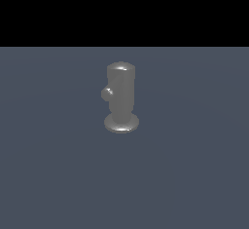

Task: Turn on the faucet by rotating a designated handle.

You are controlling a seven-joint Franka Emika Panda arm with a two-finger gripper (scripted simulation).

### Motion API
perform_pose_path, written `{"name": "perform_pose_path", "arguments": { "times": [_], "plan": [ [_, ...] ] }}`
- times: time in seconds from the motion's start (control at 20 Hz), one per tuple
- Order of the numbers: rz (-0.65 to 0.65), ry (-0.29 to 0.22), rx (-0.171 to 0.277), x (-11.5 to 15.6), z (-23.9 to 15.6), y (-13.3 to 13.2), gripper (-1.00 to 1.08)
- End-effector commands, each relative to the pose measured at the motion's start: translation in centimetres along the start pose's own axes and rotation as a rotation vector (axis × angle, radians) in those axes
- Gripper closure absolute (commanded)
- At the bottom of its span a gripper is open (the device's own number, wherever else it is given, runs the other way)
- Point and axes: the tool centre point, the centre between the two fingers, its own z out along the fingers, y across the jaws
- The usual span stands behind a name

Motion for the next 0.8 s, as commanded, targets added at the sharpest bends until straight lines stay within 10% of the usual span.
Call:
{"name": "perform_pose_path", "arguments": {
  "times": [0.0, 0.75],
  "plan": [
    [0.000, 0.000, 0.000, 0.0, 0.0, 0.0, 1.08],
    [0.015, 0.004, -0.004, 0.9, 5.5, -1.6, 1.08]
  ]
}}
